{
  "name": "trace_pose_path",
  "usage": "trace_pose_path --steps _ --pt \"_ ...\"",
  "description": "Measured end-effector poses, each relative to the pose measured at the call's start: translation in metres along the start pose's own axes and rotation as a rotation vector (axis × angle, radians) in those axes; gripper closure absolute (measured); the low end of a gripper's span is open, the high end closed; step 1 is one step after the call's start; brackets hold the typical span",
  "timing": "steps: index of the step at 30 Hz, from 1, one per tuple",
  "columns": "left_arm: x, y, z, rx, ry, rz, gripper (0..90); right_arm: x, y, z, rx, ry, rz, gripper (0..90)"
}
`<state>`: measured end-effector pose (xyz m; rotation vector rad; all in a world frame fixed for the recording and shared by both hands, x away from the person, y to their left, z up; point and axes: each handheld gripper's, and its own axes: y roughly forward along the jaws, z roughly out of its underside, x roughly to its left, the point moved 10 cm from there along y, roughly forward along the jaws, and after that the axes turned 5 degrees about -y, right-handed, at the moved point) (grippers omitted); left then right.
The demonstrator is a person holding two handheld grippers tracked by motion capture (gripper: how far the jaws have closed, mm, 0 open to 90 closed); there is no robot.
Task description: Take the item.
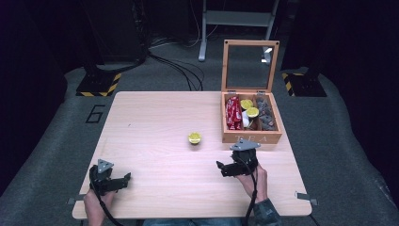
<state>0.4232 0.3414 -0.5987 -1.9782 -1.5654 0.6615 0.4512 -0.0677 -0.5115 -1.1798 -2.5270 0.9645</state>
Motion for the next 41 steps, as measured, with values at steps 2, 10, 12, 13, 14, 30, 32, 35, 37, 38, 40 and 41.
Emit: trace_pose_path --steps 2,10,12,13,14,30,32,35,37,38,40,41 --pt "0.0 0.0 0.0 0.001 -0.003 0.001 7.9 -0.005 -0.005 0.007 0.004 0.01 0.018 2.7" --pt "0.0 0.0 0.0 0.001 0.001 0.0 7.9 -0.021 -0.018 0.038 0.019 0.061 0.07 3.0" --pt "0.0 0.0 0.0 0.0 -0.001 0.0 7.9 -0.025 -0.02 0.048 0.029 0.078 0.081 3.1" --pt "0.0 0.0 0.0 -0.001 0.001 0.0 7.9 -0.028 -0.021 0.055 0.038 0.086 0.092 3.1" --pt "-0.001 0.0 0.0 -0.001 -0.002 0.0 7.9 -0.03 -0.022 0.061 0.043 0.095 0.101 3.2" --pt "-0.001 0.0 0.0 -0.001 0.001 0.001 7.9 -0.07 -0.026 0.141 0.109 0.223 0.202 4.2" --pt "-0.001 0.0 0.0 -0.002 0.0 0.001 7.9 -0.075 -0.028 0.143 0.109 0.22 0.223 4.3" --pt "-0.001 0.0 0.0 -0.001 0.0 0.001 7.9 -0.077 -0.028 0.146 0.116 0.246 0.219 2.4" --pt "-0.001 0.0 0.0 -0.001 0.001 0.001 7.9 -0.077 -0.028 0.146 0.111 0.242 0.222 2.3" --pt "-0.001 0.0 0.0 -0.001 0.001 0.0 7.9 -0.077 -0.029 0.147 0.107 0.242 0.222 2.3" --pt "-0.001 0.0 0.0 -0.001 0.001 0.0 7.9 -0.077 -0.029 0.146 0.101 0.245 0.221 2.1" --pt "-0.001 0.0 0.0 -0.001 0.002 0.0 7.9 -0.077 -0.029 0.146 0.101 0.242 0.219 1.6"
